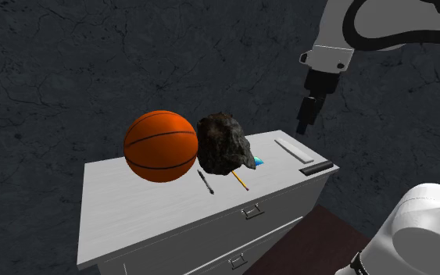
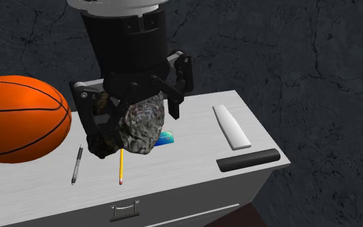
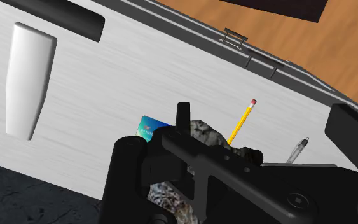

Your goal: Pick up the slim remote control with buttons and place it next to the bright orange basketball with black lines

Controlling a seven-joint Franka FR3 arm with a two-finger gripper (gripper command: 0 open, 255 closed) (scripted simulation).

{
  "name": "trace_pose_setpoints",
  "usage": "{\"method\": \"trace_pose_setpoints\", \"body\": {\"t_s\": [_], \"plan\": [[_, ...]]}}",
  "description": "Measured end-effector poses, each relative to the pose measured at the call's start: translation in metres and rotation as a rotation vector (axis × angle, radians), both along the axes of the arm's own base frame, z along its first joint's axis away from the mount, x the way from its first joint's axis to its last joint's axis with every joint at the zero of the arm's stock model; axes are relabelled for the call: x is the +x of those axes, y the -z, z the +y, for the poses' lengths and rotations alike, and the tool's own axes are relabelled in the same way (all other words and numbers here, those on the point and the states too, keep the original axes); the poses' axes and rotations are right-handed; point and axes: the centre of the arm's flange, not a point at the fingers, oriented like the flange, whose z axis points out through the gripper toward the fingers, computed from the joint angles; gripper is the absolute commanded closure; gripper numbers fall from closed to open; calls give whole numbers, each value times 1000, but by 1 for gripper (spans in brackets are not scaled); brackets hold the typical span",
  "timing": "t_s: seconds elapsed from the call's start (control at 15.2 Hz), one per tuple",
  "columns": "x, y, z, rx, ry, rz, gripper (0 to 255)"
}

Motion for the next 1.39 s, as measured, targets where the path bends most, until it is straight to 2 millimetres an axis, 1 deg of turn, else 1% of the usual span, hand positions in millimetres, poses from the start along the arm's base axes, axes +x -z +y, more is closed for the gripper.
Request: {"method": "trace_pose_setpoints", "body": {"t_s": [0.07,0.13,0.4,0.46,0.59,0.86,0.99,1.25,1.32,1.39], "plan": [[0,0,0,0,0,0,0],[3,3,-4,0,6,0,0],[26,29,-36,0,54,0,0],[34,39,-46,0,67,1,0],[43,50,-66,1,93,-1,0],[69,74,-98,1,147,-3,0],[80,92,-120,1,174,-3,0],[98,120,-163,0,227,-4,0],[103,128,-171,1,241,-5,0],[106,132,-181,0,254,-5,0]]}}
